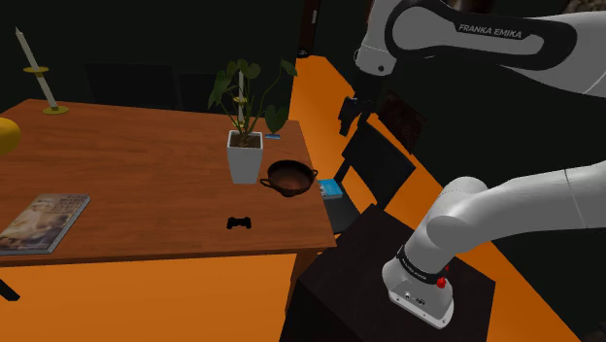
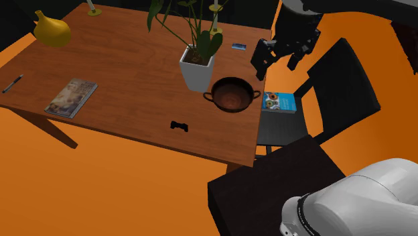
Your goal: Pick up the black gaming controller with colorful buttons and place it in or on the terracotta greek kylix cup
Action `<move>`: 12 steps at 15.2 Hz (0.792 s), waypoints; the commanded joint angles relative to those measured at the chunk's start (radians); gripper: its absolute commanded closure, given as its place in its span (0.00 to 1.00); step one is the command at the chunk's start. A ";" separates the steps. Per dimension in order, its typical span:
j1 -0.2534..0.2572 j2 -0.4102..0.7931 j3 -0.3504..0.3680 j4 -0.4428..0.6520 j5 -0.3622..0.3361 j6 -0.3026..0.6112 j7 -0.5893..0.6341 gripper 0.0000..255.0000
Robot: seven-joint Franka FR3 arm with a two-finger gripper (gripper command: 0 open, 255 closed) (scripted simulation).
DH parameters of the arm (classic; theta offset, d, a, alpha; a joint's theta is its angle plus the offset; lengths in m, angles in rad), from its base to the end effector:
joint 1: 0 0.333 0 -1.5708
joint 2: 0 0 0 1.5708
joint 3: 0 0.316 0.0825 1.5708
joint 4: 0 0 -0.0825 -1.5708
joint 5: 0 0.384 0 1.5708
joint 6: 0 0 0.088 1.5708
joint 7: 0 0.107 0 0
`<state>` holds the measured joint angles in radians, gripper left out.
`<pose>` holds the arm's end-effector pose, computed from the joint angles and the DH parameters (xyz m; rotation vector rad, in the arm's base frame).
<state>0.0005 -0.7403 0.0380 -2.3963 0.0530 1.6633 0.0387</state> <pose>0.3258 0.0205 0.5649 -3.1141 0.0230 -0.0095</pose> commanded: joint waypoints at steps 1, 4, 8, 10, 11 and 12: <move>0.000 0.000 0.000 0.000 0.000 0.000 0.000 0.00; 0.016 0.043 0.045 -0.048 0.014 0.097 0.034 0.00; 0.036 0.122 0.106 -0.094 0.027 0.229 0.080 0.00; 0.043 0.171 0.138 -0.109 0.029 0.296 0.106 0.00; 0.047 0.197 0.153 -0.114 0.029 0.329 0.119 0.00; 0.049 0.226 0.169 -0.117 0.028 0.362 0.132 0.00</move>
<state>0.0460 -0.5469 0.1887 -2.5046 0.0804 1.9807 0.1554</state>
